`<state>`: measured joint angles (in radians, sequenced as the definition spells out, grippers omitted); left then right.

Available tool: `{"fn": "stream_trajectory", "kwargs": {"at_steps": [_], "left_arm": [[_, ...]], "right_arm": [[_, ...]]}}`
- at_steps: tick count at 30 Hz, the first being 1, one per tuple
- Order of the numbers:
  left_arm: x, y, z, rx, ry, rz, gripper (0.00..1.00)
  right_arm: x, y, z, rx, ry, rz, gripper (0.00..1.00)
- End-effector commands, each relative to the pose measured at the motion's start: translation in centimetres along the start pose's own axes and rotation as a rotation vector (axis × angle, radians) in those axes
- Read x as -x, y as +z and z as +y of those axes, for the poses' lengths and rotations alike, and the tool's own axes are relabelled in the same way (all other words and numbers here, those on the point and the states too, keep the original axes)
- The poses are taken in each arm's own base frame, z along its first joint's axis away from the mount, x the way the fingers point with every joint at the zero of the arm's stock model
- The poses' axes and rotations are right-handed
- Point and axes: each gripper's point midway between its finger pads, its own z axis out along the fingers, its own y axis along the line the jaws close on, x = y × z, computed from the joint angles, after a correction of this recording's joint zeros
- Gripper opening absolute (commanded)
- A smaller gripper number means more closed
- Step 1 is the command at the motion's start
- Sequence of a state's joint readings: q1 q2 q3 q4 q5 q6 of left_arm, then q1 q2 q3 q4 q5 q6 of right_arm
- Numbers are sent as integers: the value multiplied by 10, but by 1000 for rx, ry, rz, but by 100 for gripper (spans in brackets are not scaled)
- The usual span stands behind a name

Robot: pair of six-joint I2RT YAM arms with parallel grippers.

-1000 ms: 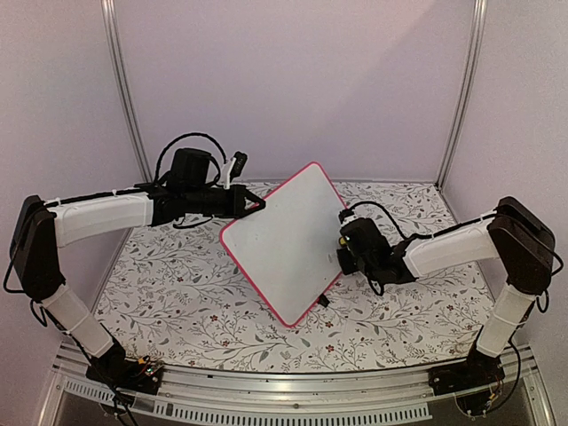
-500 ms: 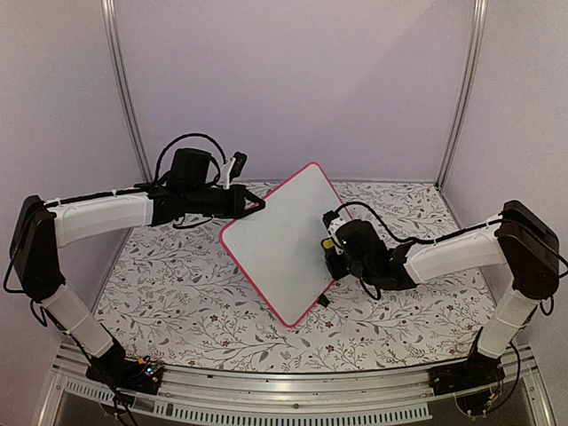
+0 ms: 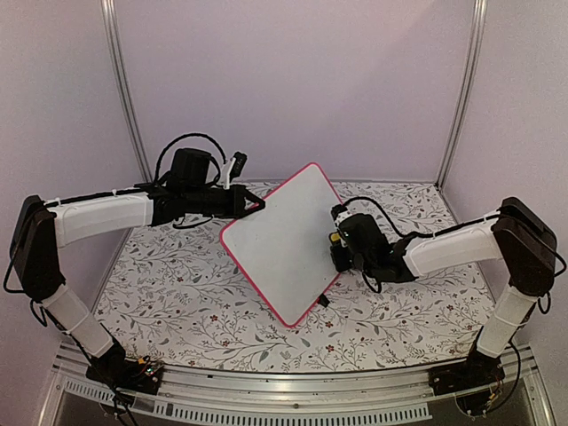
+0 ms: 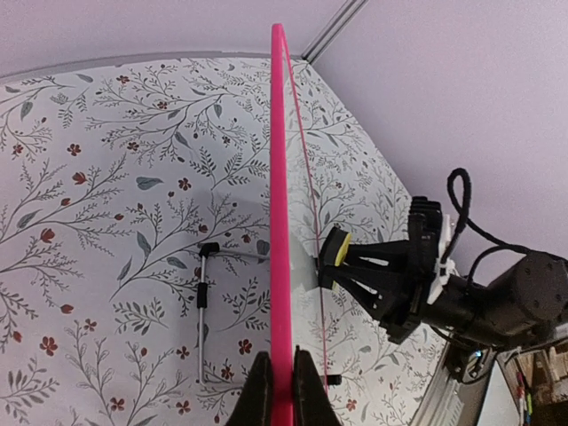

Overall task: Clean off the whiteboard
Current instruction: Erase the whiteboard at the center of the board.

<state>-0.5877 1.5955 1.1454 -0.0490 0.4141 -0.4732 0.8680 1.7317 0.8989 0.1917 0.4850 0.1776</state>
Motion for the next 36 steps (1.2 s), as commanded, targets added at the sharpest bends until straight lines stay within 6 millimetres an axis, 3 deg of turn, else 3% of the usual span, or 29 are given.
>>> {"fn": "stream_trajectory", "kwargs": {"at_steps": [1,8,16,22,26,29,33,36], "left_arm": [[-37,9,7,6,53,117,0],[-38,10,9,12,53,119,0],[-39,12,11,12,48,126,0],[-40,13,11,9,46,130,0],[-40,13,10,8,48,129,0],[-39,12,10,8,48,125,0],[-39,11,8,3,49,124,0],[-38,10,8,2,49,121,0]], "right_arm": [[-20,13,-18,-83,12,69,13],[-10,8,2,39,24,35,13],[22,-33,39,252,10,-115,14],[27,-37,28,201,18,-134,15],[1,-8,2,58,48,-10,13],[-15,2,-11,35,110,42,13],[-9,-6,-2,132,153,14,13],[7,-17,11,224,161,-24,13]]}}
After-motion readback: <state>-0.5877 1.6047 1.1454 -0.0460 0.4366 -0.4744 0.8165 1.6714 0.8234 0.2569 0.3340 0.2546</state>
